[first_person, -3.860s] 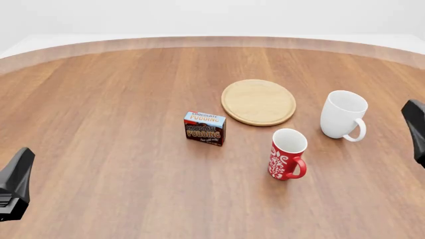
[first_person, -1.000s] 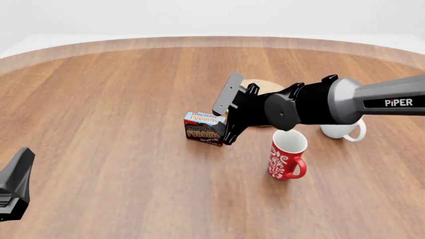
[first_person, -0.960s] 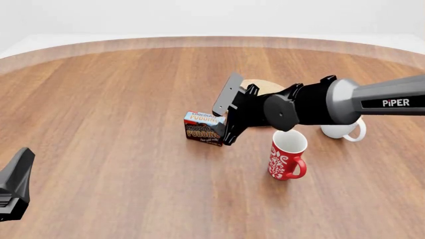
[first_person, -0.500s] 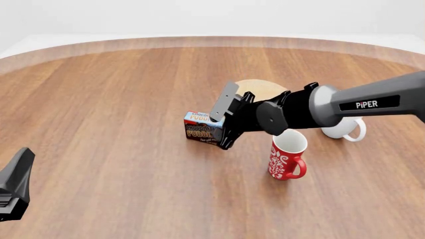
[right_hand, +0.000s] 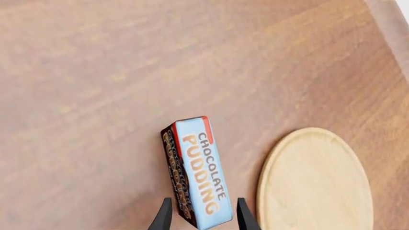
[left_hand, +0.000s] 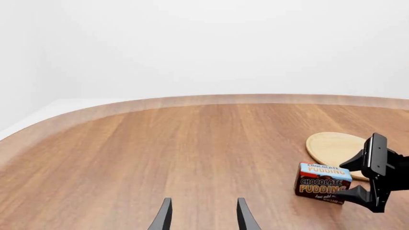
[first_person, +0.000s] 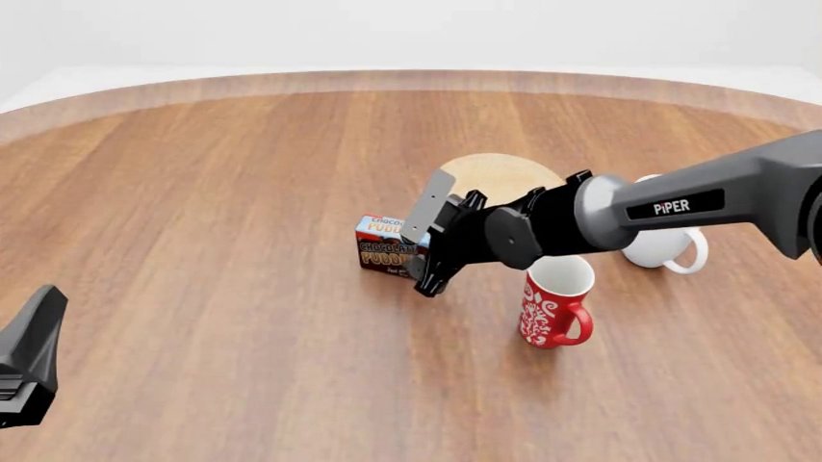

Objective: Put the chocolate pudding to the left of the plate.

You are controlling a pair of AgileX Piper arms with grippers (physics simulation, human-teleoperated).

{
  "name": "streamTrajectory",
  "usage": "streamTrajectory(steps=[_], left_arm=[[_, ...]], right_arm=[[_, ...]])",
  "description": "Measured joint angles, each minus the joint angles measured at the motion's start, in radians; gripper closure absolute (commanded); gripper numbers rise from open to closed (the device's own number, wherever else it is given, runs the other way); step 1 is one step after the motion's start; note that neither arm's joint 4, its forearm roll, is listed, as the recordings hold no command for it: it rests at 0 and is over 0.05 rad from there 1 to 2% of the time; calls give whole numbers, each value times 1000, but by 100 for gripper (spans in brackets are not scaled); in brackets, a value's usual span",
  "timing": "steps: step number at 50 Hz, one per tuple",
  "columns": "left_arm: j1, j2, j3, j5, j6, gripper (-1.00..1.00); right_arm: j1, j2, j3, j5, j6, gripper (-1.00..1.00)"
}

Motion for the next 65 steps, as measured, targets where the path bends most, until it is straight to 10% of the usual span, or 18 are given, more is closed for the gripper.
streamTrajectory(steps=[4,5,34,65], left_arm=[[0,0,0,0,0,-100],[0,0,0,0,0,-100],[0,0,0,0,0,-100],[0,0,0,0,0,-100]], right_arm=[[-1,5,-1,-1,2,-100],[-1,5,-1,-1,2,100],[67,-109,76,5,72,100],[50,-143,-341,343,87,100]])
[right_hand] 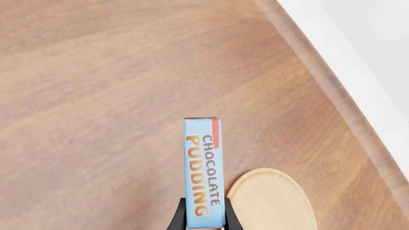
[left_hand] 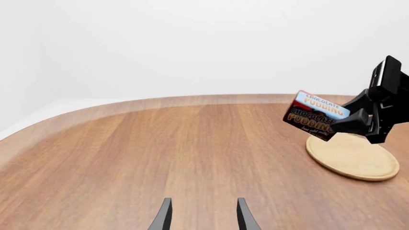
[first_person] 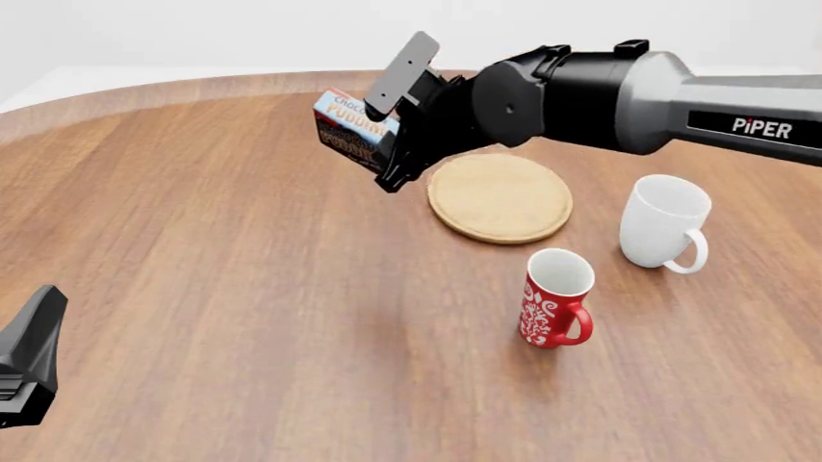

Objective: Put the chocolate pudding to the left of the plate.

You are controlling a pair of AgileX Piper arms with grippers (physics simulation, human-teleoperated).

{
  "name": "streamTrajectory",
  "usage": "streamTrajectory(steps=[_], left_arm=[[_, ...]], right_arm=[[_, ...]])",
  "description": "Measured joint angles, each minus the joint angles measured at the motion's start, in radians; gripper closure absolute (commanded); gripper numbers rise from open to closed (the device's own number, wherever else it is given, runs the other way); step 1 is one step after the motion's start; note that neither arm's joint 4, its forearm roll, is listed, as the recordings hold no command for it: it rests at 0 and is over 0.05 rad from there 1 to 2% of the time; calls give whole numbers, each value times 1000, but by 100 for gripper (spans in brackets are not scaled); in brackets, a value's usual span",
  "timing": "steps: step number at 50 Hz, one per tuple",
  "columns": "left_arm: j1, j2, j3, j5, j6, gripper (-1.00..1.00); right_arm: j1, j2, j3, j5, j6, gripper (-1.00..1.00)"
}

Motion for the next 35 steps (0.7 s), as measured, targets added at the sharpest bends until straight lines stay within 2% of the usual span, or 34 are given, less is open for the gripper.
streamTrajectory(steps=[15,24,35], left_arm=[[0,0,0,0,0,-100],[0,0,0,0,0,-100],[0,0,0,0,0,-100]], right_arm=[[-19,197,-314,136,-5,100],[-56,351,-547,234,-23,100],[-92,499,-748,320,-40,100]])
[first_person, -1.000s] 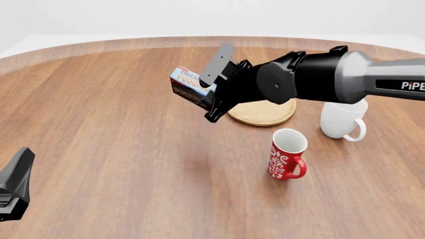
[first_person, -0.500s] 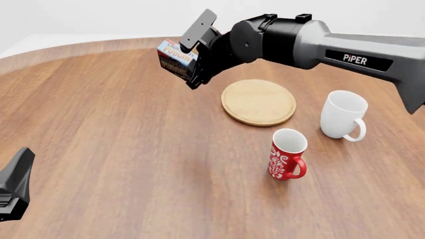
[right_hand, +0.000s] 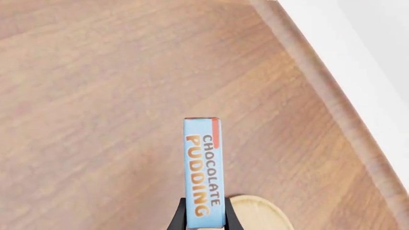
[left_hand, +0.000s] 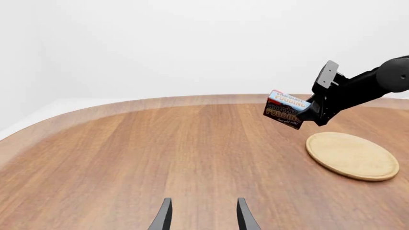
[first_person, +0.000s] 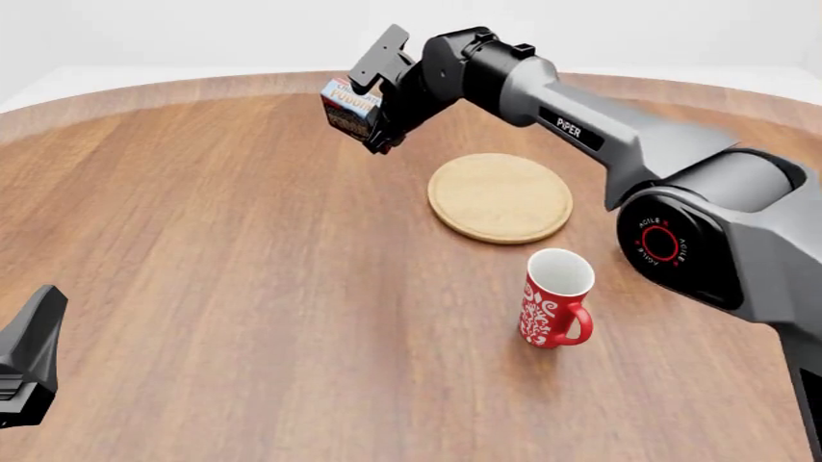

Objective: Put the chocolate pudding to the left of the plate.

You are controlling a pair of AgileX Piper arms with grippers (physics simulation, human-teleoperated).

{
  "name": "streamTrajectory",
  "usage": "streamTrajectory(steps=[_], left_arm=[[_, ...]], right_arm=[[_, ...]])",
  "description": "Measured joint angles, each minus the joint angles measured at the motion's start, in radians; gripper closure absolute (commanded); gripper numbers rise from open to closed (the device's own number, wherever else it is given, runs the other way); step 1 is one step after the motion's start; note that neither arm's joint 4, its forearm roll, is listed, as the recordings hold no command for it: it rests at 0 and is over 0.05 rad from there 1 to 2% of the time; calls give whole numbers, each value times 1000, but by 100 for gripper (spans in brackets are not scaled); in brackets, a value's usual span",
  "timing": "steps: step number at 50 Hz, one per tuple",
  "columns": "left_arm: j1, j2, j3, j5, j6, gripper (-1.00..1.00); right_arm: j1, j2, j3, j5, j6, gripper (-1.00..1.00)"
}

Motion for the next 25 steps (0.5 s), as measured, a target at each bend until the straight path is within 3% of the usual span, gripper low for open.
streamTrajectory(steps=[25], left_arm=[[0,0,0,0,0,-100]], right_arm=[[-20,291,-479,257,-39,100]])
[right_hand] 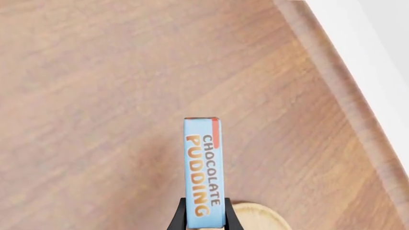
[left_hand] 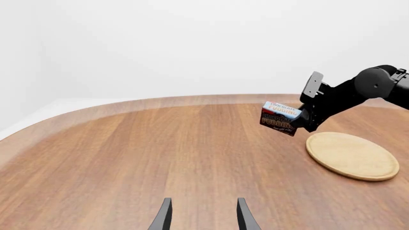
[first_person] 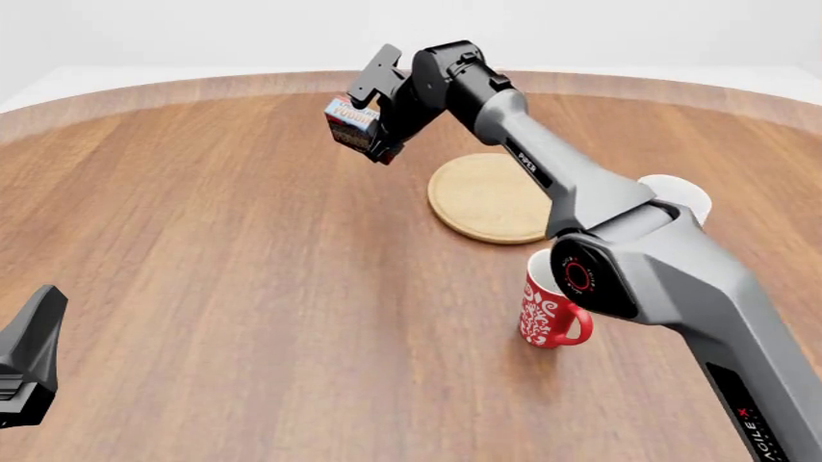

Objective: Put the chocolate pudding to the left of the plate.

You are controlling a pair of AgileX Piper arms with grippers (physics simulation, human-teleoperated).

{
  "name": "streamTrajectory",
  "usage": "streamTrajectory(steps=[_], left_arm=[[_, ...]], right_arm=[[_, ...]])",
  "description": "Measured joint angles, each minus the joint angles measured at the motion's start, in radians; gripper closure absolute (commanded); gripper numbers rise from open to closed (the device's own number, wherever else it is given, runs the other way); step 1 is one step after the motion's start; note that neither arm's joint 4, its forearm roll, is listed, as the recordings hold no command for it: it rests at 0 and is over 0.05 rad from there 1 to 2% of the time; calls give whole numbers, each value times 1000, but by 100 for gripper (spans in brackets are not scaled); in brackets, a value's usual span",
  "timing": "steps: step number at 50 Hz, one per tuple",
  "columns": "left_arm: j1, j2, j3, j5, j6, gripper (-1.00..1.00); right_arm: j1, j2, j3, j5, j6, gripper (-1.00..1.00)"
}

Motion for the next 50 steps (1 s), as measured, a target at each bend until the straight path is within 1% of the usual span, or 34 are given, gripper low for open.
streamTrajectory(steps=[7,16,33,50], left_arm=[[0,0,0,0,0,-100],[0,0,0,0,0,-100],[0,0,0,0,0,-100],[0,0,0,0,0,-100]], right_arm=[[-3,49,-72,45,-12,100],[-7,87,-115,84,-26,100],[-4,128,-140,130,-46,100],[0,151,-146,150,-57,100]])
